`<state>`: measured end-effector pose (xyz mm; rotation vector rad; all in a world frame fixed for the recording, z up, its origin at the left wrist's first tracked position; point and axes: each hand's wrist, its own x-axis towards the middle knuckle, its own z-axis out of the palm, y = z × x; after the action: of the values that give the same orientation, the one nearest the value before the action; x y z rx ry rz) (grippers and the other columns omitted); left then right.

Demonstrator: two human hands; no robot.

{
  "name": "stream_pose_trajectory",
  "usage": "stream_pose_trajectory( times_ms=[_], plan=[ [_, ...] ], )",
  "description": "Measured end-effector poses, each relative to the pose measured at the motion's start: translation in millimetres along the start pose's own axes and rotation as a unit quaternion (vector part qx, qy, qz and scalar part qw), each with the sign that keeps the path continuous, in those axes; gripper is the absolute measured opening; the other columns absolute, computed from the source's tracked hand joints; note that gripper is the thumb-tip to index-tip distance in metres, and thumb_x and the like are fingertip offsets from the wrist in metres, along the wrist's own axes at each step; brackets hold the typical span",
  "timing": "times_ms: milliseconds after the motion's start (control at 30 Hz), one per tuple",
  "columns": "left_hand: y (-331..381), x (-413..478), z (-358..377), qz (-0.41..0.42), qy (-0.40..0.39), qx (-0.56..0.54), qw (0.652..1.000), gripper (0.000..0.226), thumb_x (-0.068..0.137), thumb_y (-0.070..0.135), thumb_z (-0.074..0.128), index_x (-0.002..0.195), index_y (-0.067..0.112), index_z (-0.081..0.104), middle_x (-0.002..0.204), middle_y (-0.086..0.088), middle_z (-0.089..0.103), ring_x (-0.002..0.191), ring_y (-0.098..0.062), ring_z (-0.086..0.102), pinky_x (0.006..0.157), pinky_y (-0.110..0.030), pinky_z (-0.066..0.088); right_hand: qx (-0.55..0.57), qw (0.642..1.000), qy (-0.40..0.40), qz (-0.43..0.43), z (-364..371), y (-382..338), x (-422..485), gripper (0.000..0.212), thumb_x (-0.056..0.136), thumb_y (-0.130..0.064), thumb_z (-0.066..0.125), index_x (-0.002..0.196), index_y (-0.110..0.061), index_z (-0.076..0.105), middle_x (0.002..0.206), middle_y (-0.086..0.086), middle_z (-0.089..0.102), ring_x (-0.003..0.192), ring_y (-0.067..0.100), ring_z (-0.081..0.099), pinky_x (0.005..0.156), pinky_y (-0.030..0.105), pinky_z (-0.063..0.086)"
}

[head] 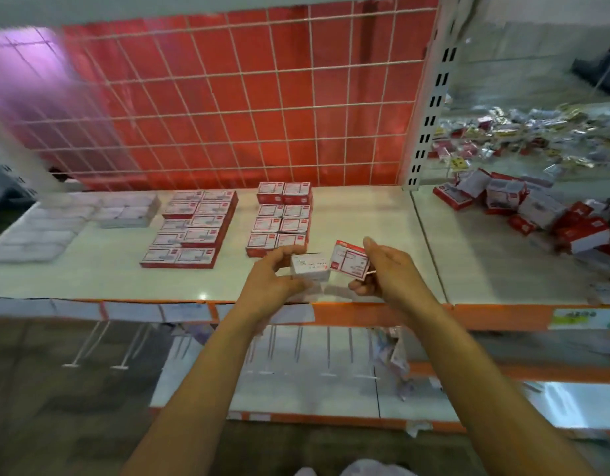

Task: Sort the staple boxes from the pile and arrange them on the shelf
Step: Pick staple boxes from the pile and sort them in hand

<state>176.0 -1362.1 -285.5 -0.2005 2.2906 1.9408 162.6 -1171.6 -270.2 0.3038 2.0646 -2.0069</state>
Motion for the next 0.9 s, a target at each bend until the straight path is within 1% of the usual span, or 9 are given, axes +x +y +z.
stream_pose_trajectory(
  times_ms=[100, 200, 367, 467, 533, 600, 667, 733, 900],
  plan=[
    [-3.5, -12.0, -25.6, 0.012, -0.002, -0.008, 1.000, 0.050, 0.077, -0.009, 0.068, 0.119, 0.018, 0.061, 0.115, 0.001, 0.065, 0.108, -0.013, 0.061, 0.076, -0.023, 0.057, -0.004, 1.000, -0.003, 0.007, 27.9, -0.1, -7.9, 0.036, 0.099, -0.039, 0.039, 0.092, -0.010, 0.060, 0.079, 0.014, 0.070, 0.054, 0.022, 0.065, 0.044, 0.022, 0.047],
    [-9.2, -20.4, -48.6, 0.002, 0.005, -0.023, 1.000, 0.051, 0.076, -0.008, 0.070, 0.118, 0.017, 0.059, 0.114, 0.000, 0.064, 0.103, -0.012, 0.063, 0.073, -0.020, 0.056, -0.007, 1.000, -0.018, 0.001, 52.7, 0.9, -14.4, 0.033, 0.101, -0.037, 0.036, 0.101, -0.014, 0.061, 0.081, 0.014, 0.070, 0.050, 0.019, 0.063, 0.039, 0.020, 0.043],
    [-22.3, -27.0, -87.0, -0.006, 0.033, -0.024, 0.999, 0.044, 0.079, -0.006, 0.070, 0.109, 0.025, 0.058, 0.114, 0.000, 0.062, 0.112, -0.017, 0.058, 0.076, -0.020, 0.056, -0.028, 0.996, -0.081, 0.013, 91.1, 3.6, -22.1, 0.033, 0.099, -0.038, 0.042, 0.105, -0.012, 0.061, 0.085, 0.008, 0.071, 0.060, 0.014, 0.064, 0.051, 0.022, 0.048],
    [-26.7, -29.2, -106.5, -0.007, 0.044, -0.034, 0.998, 0.042, 0.080, -0.003, 0.070, 0.112, 0.022, 0.057, 0.114, -0.001, 0.062, 0.111, -0.019, 0.059, 0.077, -0.020, 0.056, 0.007, 0.992, -0.125, 0.031, 113.1, 5.2, -23.8, 0.029, 0.096, -0.031, 0.050, 0.115, -0.010, 0.056, 0.091, 0.009, 0.072, 0.073, 0.020, 0.069, 0.061, 0.025, 0.053],
    [-28.2, -28.7, -115.5, -0.011, 0.046, -0.036, 0.998, 0.043, 0.081, 0.002, 0.072, 0.117, 0.019, 0.055, 0.114, -0.001, 0.062, 0.110, -0.019, 0.059, 0.079, -0.021, 0.056, 0.053, 0.985, -0.161, 0.038, 124.9, 6.8, -25.2, 0.028, 0.095, -0.022, 0.053, 0.123, -0.017, 0.050, 0.101, 0.011, 0.071, 0.083, 0.027, 0.071, 0.066, 0.028, 0.056],
    [-29.2, -26.5, -121.0, -0.009, 0.041, -0.038, 0.998, 0.043, 0.080, 0.007, 0.074, 0.117, 0.018, 0.056, 0.113, 0.000, 0.063, 0.108, -0.016, 0.060, 0.076, -0.020, 0.056, 0.078, 0.976, -0.202, 0.037, 132.7, 9.2, -25.5, 0.038, 0.093, -0.014, 0.055, 0.128, -0.027, 0.047, 0.113, 0.011, 0.066, 0.091, 0.033, 0.069, 0.073, 0.034, 0.058],
    [-29.1, -22.8, -124.4, -0.004, 0.034, -0.034, 0.999, 0.044, 0.079, 0.010, 0.076, 0.118, 0.019, 0.057, 0.113, 0.002, 0.064, 0.107, -0.012, 0.060, 0.074, -0.018, 0.055, 0.088, 0.968, -0.233, 0.034, 137.0, 11.0, -24.1, 0.043, 0.093, -0.009, 0.054, 0.131, -0.028, 0.047, 0.120, 0.011, 0.062, 0.097, 0.034, 0.067, 0.081, 0.040, 0.056],
    [-28.7, -17.8, -126.3, -0.005, 0.031, -0.028, 0.999, 0.046, 0.078, 0.013, 0.077, 0.119, 0.022, 0.056, 0.113, 0.005, 0.063, 0.105, -0.009, 0.059, 0.070, -0.015, 0.054, 0.067, 0.970, -0.233, 0.020, 137.9, 12.4, -20.4, 0.039, 0.091, -0.007, 0.056, 0.127, -0.024, 0.051, 0.119, 0.012, 0.061, 0.099, 0.031, 0.067, 0.083, 0.041, 0.056],
    [-24.4, 2.2, -131.0, 0.002, 0.055, -0.028, 0.998, 0.047, 0.079, 0.009, 0.075, 0.119, 0.023, 0.056, 0.111, 0.007, 0.064, 0.103, -0.008, 0.061, 0.072, -0.019, 0.055, -0.057, 0.984, -0.162, -0.045, 130.1, 7.5, 0.9, 0.038, 0.082, -0.005, 0.068, 0.114, -0.019, 0.055, 0.107, 0.000, 0.069, 0.098, 0.014, 0.067, 0.078, 0.026, 0.056]
  ],
)
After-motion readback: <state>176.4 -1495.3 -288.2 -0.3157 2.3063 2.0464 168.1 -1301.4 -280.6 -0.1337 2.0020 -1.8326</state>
